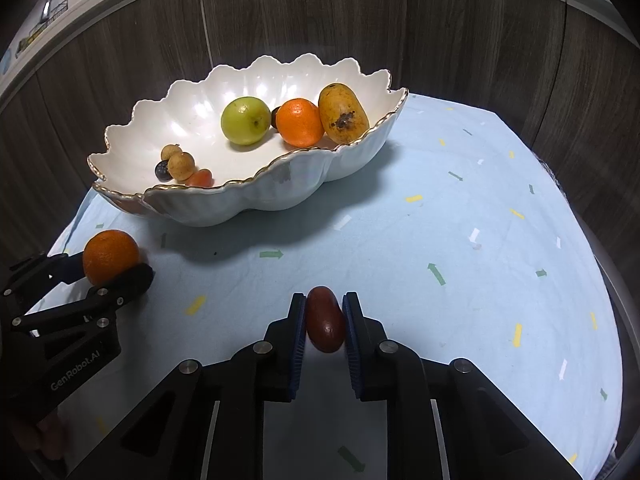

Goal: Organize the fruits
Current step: 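Carry the mandarin and red date over the white bowl with both tools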

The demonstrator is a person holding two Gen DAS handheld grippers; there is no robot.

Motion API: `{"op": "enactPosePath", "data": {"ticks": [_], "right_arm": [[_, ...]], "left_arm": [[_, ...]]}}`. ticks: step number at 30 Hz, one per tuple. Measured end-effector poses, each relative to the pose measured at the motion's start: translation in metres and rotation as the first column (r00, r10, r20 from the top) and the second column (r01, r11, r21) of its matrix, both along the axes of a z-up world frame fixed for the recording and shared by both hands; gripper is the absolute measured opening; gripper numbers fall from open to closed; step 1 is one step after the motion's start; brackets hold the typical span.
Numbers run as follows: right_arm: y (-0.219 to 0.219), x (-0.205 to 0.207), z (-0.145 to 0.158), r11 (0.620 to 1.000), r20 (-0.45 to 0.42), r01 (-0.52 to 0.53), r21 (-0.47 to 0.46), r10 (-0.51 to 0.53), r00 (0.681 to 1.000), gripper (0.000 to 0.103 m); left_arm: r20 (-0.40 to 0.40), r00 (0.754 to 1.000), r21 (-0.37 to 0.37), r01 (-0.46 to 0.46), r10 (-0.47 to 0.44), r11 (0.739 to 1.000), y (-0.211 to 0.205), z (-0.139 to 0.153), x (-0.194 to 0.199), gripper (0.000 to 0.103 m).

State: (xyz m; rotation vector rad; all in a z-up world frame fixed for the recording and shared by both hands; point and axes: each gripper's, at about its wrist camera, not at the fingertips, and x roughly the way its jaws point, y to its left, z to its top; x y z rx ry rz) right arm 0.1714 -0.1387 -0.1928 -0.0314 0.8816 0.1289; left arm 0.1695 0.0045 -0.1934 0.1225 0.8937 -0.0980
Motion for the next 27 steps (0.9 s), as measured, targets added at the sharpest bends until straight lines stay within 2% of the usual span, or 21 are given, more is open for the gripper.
{"op": "enactPosePath", "data": {"ticks": [9, 27], "right_arm": [[-0.003, -0.003, 0.004, 1.0, 0.001, 0.013, 0.007, -0.013, 1.0, 0.02], [0.004, -0.018, 0.048, 1.0, 0.081, 0.0, 0.02, -0.001, 0.997, 0.02]], "left_arm": [[0.003, 1.0, 0.005, -0.004, 0.004, 1.0, 0.0, 0.004, -0.004, 0.045], [0.034, 0.999, -0.046, -0.033, 0.035, 0.998, 0.008, 0.036, -0.022, 0.045]]}}
